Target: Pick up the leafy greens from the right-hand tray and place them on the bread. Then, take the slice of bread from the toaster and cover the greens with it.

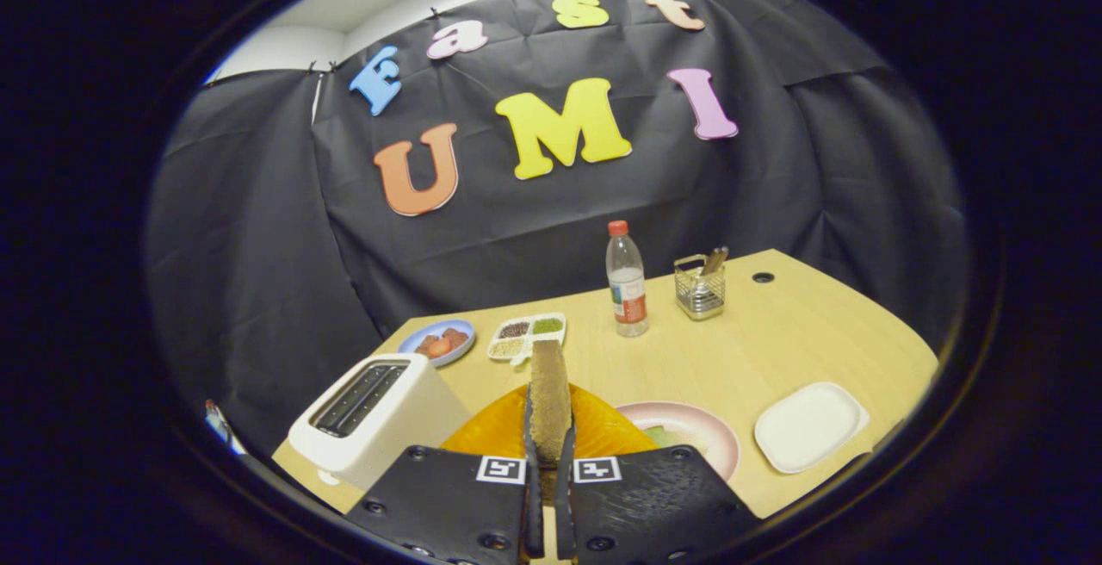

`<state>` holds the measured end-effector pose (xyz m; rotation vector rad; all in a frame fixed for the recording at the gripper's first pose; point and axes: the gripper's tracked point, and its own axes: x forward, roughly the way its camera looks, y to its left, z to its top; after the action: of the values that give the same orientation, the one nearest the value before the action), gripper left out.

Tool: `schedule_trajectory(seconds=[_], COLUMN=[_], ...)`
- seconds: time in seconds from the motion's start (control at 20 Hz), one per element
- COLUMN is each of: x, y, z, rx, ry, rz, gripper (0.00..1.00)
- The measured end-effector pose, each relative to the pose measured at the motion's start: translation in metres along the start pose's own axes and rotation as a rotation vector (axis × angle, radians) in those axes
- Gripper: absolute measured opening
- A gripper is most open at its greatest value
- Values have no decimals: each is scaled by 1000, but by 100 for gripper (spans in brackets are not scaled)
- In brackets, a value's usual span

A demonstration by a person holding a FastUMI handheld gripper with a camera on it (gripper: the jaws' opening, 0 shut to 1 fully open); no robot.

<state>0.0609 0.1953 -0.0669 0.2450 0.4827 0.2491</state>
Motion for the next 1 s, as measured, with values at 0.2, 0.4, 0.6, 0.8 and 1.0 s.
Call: schedule_trajectory(seconds=[0.2,0.4,0.6,0.8,1.0], x=[17,29,40,44,49], y=[-4,-14,-23,-48,-71], z=[-24,-37,-54,-62,-67], rx=[59,101,205,270,283], ry=[34,30,57,71,77], rz=[11,24,62,60,54], gripper=[6,5,5,5,18])
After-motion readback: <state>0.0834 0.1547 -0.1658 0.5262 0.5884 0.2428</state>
